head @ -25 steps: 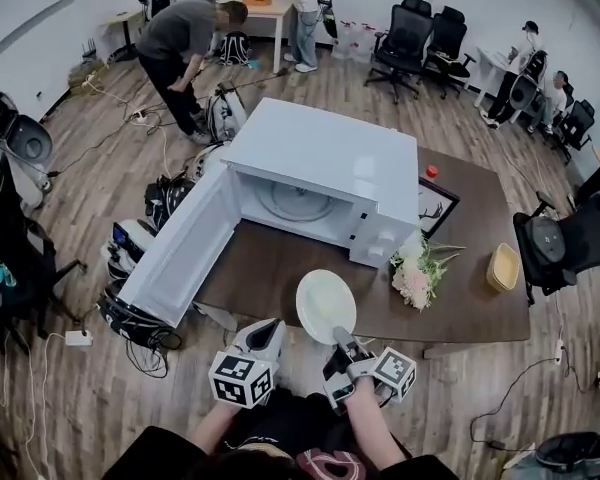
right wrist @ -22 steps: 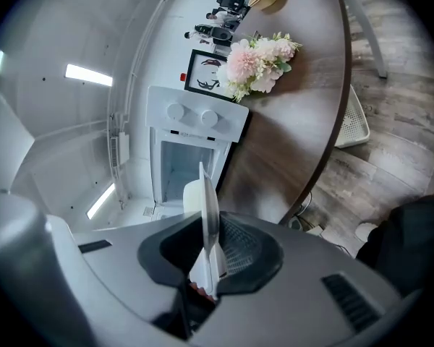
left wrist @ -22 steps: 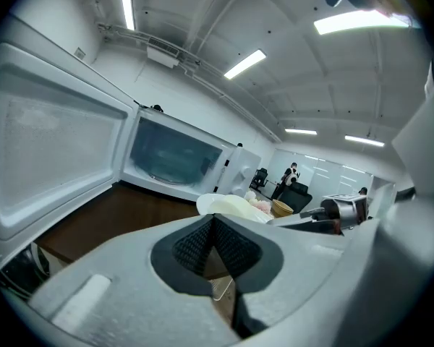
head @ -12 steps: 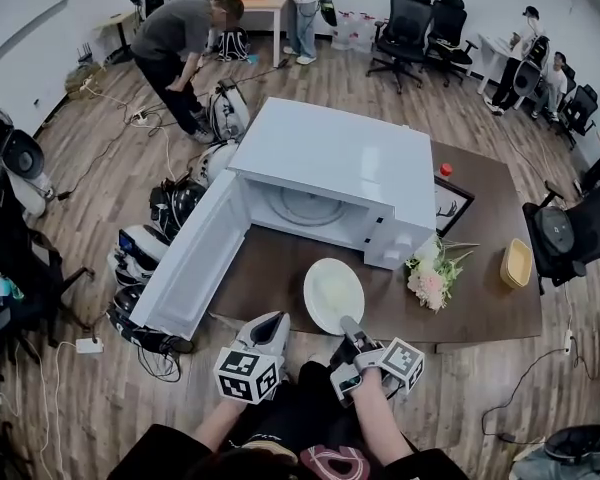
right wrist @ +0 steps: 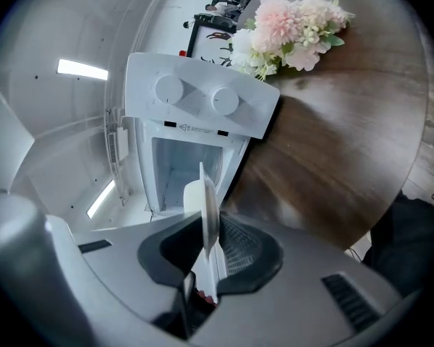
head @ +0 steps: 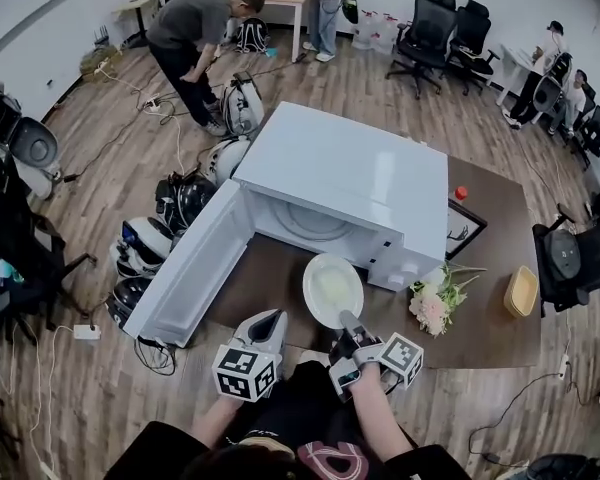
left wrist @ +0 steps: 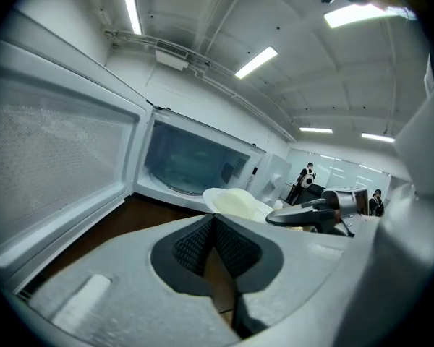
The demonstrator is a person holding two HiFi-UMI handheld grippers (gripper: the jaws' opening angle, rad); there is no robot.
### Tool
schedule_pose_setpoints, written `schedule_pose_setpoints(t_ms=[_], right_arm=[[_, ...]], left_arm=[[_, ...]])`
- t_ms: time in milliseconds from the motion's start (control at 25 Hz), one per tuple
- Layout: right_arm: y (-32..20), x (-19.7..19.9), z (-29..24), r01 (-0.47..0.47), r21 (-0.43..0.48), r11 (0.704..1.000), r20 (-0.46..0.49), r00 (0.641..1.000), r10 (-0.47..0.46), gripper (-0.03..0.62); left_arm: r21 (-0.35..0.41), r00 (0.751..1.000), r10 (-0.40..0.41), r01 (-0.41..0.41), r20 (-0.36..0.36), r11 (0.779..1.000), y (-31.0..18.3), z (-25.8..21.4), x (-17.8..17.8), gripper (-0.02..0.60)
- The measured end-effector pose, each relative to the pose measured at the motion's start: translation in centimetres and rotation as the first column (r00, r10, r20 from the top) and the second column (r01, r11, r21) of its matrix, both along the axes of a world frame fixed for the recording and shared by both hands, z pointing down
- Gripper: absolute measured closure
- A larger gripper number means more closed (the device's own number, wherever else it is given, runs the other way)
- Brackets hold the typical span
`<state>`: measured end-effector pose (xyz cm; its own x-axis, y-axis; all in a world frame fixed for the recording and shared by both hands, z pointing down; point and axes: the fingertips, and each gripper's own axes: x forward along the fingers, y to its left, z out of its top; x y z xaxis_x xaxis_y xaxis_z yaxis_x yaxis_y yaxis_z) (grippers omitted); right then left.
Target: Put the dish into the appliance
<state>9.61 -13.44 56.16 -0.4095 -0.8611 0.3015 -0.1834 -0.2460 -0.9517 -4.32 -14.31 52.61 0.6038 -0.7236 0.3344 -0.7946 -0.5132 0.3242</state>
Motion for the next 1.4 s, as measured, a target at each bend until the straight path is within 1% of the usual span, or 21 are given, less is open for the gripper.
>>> schedule_pose_setpoints(t_ms=[320, 520, 760, 880, 1000, 1160, 1280, 1400], right_arm=[[-3.8, 0.3, -0.1, 0.012, 0.004, 1.0, 0.02, 1.0, -0.012, 0.533], [-5.9, 0.6, 0.1, 0.017, -0.022, 1.0, 0.03, 0.999, -0.016, 0.533], [-7.9, 0.3, 0.3, 0.021, -0.022, 1.0, 0.036, 0.999, -0.02, 0.533], [-8.5, -0.3, 0.6, 0.013, -0.029, 0.999, 0.029, 0.999, -0.012, 0.533], [-9.4, -1.0, 1.0, 0.006, -0.043, 0.999, 0.066, 0.998, -0.003, 0.533], [-10.4, -1.6, 1.1, 0.022, -0.053, 0.998, 0.078, 0.997, -0.018, 0.533], [-11.3, -1.7, 0.9, 0.009, -0.051, 0.999, 0.091, 0.996, -0.005, 0.533], [-12.0, -1.4, 1.2, -0.022, -0.064, 0.998, 0.101, 0.994, 0.028, 0.533]], left_arm=[[-0.001, 1.0, -0.025, 0.025, 0.001, 1.0, -2.7, -0.2, 0.7, 0.572], [-0.001, 0.999, -0.048, 0.048, 0.007, 0.999, -4.1, 0.0, 1.2, 0.572], [0.003, 0.998, -0.064, 0.064, 0.019, 0.998, -4.7, 0.1, 2.0, 0.572], [-0.009, 0.996, -0.086, 0.087, 0.012, 0.996, -4.9, 0.3, 2.1, 0.572], [-0.009, 0.994, -0.11, 0.11, 0.01, 0.994, -5.5, 0.3, 2.2, 0.572], [-0.007, 0.989, -0.147, 0.147, 0.001, 0.989, -6.0, 0.2, 2.1, 0.573], [-0.015, 0.987, -0.163, 0.163, -0.005, 0.987, -6.3, 0.4, 1.9, 0.572], [-0.027, 0.987, -0.16, 0.16, -0.005, 0.987, -6.3, 0.7, 1.8, 0.573]])
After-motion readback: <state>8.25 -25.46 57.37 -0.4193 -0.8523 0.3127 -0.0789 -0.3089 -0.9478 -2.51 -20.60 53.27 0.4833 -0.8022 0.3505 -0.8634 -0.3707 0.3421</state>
